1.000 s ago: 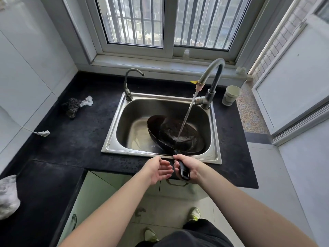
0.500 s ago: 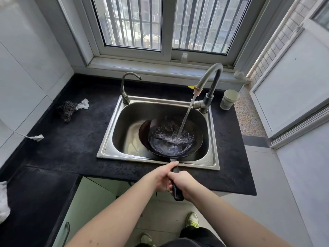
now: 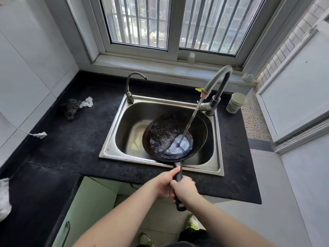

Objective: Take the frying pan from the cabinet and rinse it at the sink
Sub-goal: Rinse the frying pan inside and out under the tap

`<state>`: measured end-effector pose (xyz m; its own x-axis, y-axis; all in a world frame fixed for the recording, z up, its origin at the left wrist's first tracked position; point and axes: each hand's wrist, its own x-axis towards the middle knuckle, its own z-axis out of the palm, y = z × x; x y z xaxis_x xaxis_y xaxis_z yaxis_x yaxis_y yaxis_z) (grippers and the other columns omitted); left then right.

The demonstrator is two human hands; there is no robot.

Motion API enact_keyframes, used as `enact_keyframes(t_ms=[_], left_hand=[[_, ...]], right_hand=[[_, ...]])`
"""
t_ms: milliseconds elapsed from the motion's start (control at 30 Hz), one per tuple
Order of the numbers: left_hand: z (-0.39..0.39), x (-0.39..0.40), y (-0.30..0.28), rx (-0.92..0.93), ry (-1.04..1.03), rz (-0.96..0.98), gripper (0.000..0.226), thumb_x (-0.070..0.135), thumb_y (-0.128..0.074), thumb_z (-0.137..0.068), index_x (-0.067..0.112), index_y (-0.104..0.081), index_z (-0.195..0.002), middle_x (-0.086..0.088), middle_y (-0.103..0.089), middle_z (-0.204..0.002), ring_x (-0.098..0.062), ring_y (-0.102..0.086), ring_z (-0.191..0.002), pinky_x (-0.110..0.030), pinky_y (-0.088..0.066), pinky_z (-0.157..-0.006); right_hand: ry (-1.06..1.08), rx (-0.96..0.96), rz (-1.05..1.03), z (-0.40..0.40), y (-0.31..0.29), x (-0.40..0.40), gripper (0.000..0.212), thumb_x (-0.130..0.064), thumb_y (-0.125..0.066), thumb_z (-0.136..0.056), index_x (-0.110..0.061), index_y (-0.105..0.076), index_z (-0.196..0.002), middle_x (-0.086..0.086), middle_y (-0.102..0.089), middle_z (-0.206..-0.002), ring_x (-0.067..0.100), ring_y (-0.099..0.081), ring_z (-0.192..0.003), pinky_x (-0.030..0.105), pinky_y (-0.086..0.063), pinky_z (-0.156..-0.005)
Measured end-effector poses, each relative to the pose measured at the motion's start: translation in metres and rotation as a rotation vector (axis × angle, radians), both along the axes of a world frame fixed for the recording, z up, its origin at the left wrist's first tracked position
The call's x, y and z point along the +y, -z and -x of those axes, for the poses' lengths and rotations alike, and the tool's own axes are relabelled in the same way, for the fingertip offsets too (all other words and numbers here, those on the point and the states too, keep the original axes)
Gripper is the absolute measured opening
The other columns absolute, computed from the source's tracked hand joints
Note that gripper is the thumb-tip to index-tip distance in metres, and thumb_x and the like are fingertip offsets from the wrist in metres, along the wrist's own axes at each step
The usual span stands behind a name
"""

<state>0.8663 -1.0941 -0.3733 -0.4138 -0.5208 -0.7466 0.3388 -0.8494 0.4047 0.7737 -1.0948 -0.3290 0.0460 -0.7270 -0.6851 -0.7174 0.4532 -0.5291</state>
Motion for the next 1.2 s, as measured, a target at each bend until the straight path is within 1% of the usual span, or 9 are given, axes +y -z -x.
enact_keyframes(t_ms=[100,233,333,400,500,600,800,1000,1200], left_hand=[[0.007,-0.001,0.004,0.012,0.014,-0.012,0.063,0.067,-0.028,-0.092,0.021,-0.070,-0.102,0.001,-0.067,-0.121,-0.018,-0.052,-0.079,-0.026,-0.033,-0.054],[0.020,-0.004,-0.002,0.005,-0.069,-0.052,0.054,0.057,-0.026,-0.099,0.018,-0.063,-0.096,0.001,-0.072,-0.107,-0.016,-0.063,-0.077,-0.019,-0.041,-0.049],[0.029,-0.002,-0.004,0.012,-0.156,-0.055,0.043,0.044,-0.036,-0.102,0.014,-0.063,-0.087,-0.002,-0.074,-0.099,-0.015,-0.069,-0.080,-0.022,-0.051,-0.065],[0.033,0.001,-0.003,-0.027,-0.146,-0.011,0.037,0.032,-0.044,-0.101,0.013,-0.071,-0.085,-0.002,-0.074,-0.088,-0.011,-0.068,-0.068,-0.020,-0.050,-0.058],[0.037,0.007,-0.006,-0.070,-0.138,0.025,0.029,0.023,-0.048,-0.100,0.001,-0.066,-0.106,0.001,-0.073,-0.075,-0.008,-0.067,-0.059,-0.016,-0.047,-0.050],[0.038,0.011,-0.003,-0.098,-0.172,0.049,0.028,0.020,-0.051,-0.099,-0.001,-0.066,-0.108,-0.002,-0.074,-0.078,-0.009,-0.068,-0.064,-0.017,-0.050,-0.054],[0.029,0.017,-0.005,-0.141,-0.268,0.099,0.021,0.012,-0.053,-0.097,0.006,-0.072,-0.089,-0.008,-0.074,-0.092,-0.014,-0.070,-0.075,-0.022,-0.054,-0.065],[0.014,0.021,-0.015,-0.204,-0.307,0.096,0.020,0.016,-0.055,-0.096,0.005,-0.071,-0.102,-0.011,-0.072,-0.107,-0.017,-0.067,-0.084,-0.022,-0.051,-0.065],[-0.002,0.026,-0.028,-0.236,-0.276,0.130,0.034,0.021,-0.056,-0.095,-0.005,-0.066,-0.114,-0.017,-0.067,-0.089,-0.024,-0.060,-0.052,-0.025,-0.047,-0.041]], right_hand=[[-0.060,0.027,0.073,0.011,0.005,0.001,0.012,-0.020,-0.053,-0.082,-0.015,-0.055,-0.093,0.011,-0.070,-0.075,0.025,-0.068,-0.060,0.032,-0.059,-0.055],[-0.035,-0.023,0.097,0.025,0.011,0.002,0.016,-0.020,-0.056,-0.082,-0.016,-0.054,-0.097,0.005,-0.065,-0.068,0.017,-0.062,-0.047,0.029,-0.053,-0.044],[-0.003,-0.080,0.125,0.030,0.015,0.008,0.002,-0.019,-0.054,-0.085,-0.018,-0.055,-0.085,0.007,-0.065,-0.063,0.017,-0.057,-0.041,0.035,-0.053,-0.042],[-0.008,-0.104,0.156,0.032,0.017,0.011,0.007,-0.021,-0.051,-0.089,-0.023,-0.058,-0.089,0.007,-0.065,-0.063,0.015,-0.056,-0.038,0.031,-0.050,-0.036],[-0.007,-0.152,0.192,0.037,0.018,0.014,0.011,-0.022,-0.052,-0.090,-0.031,-0.058,-0.088,0.005,-0.064,-0.059,0.014,-0.054,-0.036,0.027,-0.047,-0.034],[-0.032,-0.193,0.202,0.041,0.019,0.016,0.009,-0.024,-0.054,-0.090,-0.028,-0.059,-0.084,0.004,-0.063,-0.056,0.016,-0.055,-0.036,0.028,-0.046,-0.034],[-0.075,-0.289,0.198,0.039,0.021,0.014,0.009,-0.018,-0.055,-0.088,-0.022,-0.060,-0.081,0.001,-0.057,-0.048,0.017,-0.052,-0.034,0.028,-0.043,-0.034],[-0.115,-0.403,0.129,0.031,0.018,0.011,0.011,-0.010,-0.054,-0.089,-0.002,-0.058,-0.082,-0.003,-0.052,-0.040,0.013,-0.046,-0.030,0.022,-0.037,-0.034],[-0.083,-0.520,0.036,0.022,0.009,0.010,0.015,-0.012,-0.053,-0.091,-0.006,-0.055,-0.077,0.007,-0.049,-0.046,0.019,-0.045,-0.033,0.025,-0.039,-0.035]])
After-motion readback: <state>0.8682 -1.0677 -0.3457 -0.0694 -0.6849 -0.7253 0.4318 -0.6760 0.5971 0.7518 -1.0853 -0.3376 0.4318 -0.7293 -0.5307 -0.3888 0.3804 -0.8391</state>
